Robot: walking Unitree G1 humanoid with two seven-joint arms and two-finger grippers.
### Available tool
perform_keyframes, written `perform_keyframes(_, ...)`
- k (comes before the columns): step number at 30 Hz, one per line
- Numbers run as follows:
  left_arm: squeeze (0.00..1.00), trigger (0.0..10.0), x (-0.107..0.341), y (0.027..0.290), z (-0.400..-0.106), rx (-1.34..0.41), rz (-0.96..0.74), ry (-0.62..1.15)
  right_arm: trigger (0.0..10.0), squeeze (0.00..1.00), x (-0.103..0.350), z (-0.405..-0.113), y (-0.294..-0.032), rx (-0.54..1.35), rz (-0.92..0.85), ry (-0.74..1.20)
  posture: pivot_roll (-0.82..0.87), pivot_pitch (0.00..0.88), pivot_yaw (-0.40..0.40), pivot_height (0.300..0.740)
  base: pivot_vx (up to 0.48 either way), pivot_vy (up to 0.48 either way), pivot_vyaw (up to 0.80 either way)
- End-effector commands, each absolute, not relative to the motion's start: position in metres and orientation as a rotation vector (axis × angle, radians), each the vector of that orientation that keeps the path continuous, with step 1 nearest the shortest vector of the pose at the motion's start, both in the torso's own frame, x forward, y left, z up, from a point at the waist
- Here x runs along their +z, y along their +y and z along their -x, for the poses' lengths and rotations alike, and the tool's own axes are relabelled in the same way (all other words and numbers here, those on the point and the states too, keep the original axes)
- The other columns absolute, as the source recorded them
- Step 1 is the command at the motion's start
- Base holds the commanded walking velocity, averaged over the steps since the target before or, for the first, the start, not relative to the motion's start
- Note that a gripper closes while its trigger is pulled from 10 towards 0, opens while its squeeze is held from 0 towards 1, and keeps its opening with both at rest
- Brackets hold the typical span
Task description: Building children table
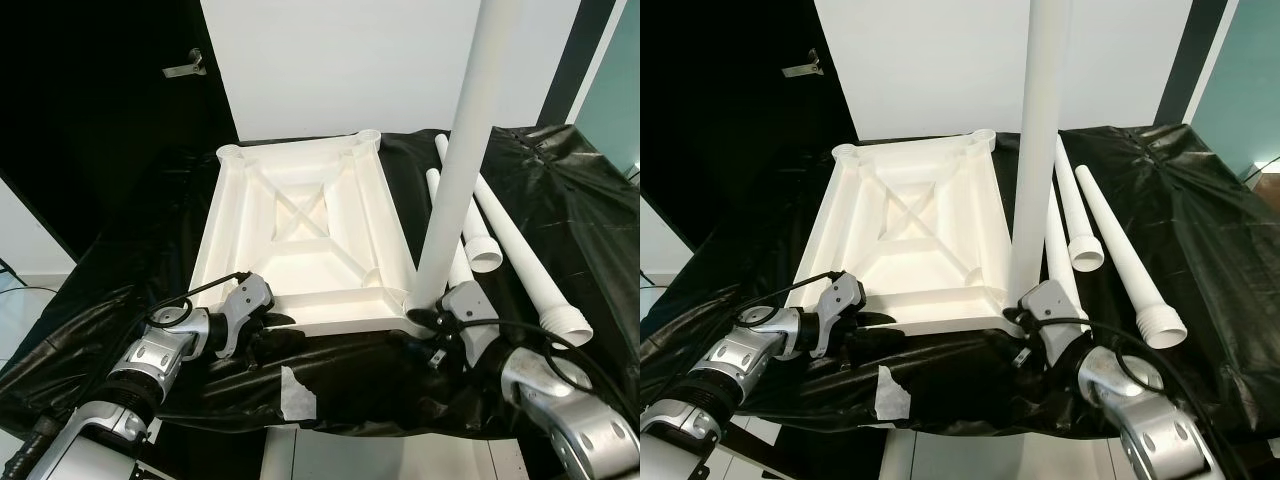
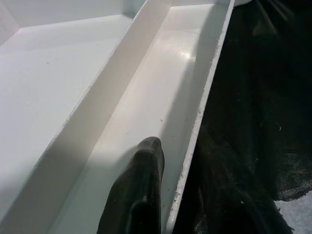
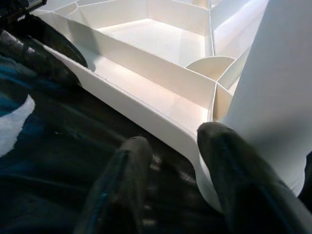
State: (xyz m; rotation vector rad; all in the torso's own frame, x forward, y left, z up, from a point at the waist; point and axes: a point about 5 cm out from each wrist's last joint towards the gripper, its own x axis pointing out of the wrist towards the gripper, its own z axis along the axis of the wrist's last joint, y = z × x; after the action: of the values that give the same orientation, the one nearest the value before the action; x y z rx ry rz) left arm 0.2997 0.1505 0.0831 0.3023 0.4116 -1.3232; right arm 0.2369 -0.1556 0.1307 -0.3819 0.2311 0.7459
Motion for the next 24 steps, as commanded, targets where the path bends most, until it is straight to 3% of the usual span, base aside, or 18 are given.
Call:
perform_keyframes(1,0.0,10.0,0.066,0.143,-0.288,-1.391,-0.304,0.489,2.3,0.0,0.119,-0.251,-0.177,0.681,0.463,0.305,-0.1,0.0,0.035,0.74,0.0,0.0,0.0)
perform_keyframes(4,0.0,10.0,0.065,0.144,-0.288,-1.386,-0.305,0.492,2.3,0.0,0.118,-0.255,-0.181,0.666,0.487,0.313,-0.1,0.0,0.035,0.74,0.0,0.0,0.0)
perform_keyframes(5,0.0,10.0,0.065,0.145,-0.287,-1.379,-0.304,0.499,0.0,0.0,0.118,-0.26,-0.186,0.645,0.498,0.315,-0.09,0.0,0.03,0.74,0.0,0.0,0.0)
perform_keyframes(9,0.0,10.0,0.059,0.149,-0.282,-1.377,-0.293,0.529,0.0,0.0,0.112,-0.281,-0.202,0.546,0.556,0.314,-0.08,0.0,0.028,0.74,0.0,0.0,0.0)
perform_keyframes(13,0.0,10.0,0.057,0.15,-0.28,-1.377,-0.287,0.539,0.3,0.0,0.11,-0.286,-0.202,0.555,0.583,0.315,-0.07,0.0,0.027,0.74,0.0,0.0,0.0)
perform_keyframes(14,0.0,10.0,0.056,0.15,-0.279,-1.378,-0.281,0.547,3.0,0.0,0.11,-0.289,-0.2,0.563,0.584,0.305,-0.07,0.001,0.028,0.74,0.0,0.0,0.0)
perform_keyframes(24,0.0,10.0,0.05,0.154,-0.27,-1.387,-0.251,0.589,2.9,0.0,0.113,-0.304,-0.205,0.521,0.602,0.269,-0.06,0.009,0.028,0.74,0.0,0.0,0.0)
